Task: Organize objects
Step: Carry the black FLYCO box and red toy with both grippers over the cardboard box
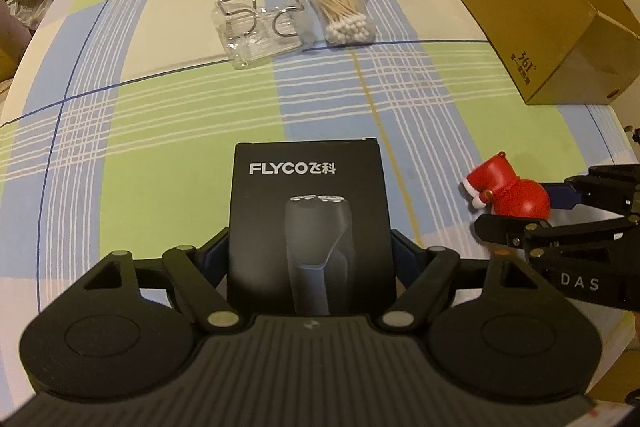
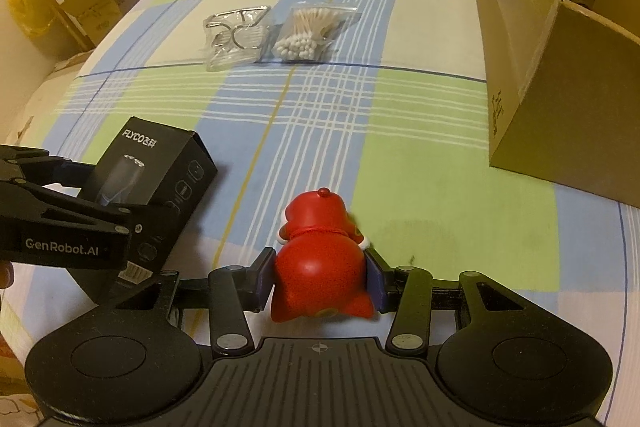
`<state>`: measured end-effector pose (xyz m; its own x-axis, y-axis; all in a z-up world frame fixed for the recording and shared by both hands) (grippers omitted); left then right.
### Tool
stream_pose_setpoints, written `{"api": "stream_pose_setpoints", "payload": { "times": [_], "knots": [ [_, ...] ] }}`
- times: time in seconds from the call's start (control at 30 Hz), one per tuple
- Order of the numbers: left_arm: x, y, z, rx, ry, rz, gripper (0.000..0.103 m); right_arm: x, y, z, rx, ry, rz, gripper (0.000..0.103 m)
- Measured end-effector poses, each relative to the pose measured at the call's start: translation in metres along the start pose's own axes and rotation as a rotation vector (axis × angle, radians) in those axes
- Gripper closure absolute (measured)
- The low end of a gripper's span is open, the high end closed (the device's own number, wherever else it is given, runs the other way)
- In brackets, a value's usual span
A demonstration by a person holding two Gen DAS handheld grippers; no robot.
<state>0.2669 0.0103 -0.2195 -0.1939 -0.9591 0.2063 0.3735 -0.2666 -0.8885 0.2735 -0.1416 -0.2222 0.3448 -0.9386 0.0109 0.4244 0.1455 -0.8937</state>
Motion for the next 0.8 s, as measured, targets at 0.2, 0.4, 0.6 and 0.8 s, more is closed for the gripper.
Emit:
{"api": "stream_pose_setpoints", "payload": {
  "times": [0.2,0.4,0.6,0.8],
  "knots": [
    [0.012,-0.004,0.000,0.006,0.010,0.001,0.026,0.008,-0.006,-0.004,0.002,0.010,0.018,0.060],
    [0.025,-0.014,0.009,0.031,0.013,-0.003,0.026,0.021,-0.020,-0.004,0.022,0.044,0.048,0.060],
    [0.047,-0.031,0.026,0.071,0.028,-0.021,0.026,0.034,-0.049,0.004,0.069,0.078,0.089,0.060],
    [0.076,-0.050,0.050,0.131,0.062,-0.053,0.026,0.052,-0.087,0.018,0.157,0.107,0.116,0.060]
  ]
}}
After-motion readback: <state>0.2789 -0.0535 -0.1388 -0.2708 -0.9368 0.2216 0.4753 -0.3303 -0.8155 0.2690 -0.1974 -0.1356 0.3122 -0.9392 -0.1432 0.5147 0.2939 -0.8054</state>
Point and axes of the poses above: each gripper's, at about its wrist camera, not at the fingertips, and y roughly the way its jaws point, x to its right, z to its top, the point moved 9 cm from there along y, roughly the way its jaws point, and after that the axes turned 11 degrees about -z, right-handed, at the moved point
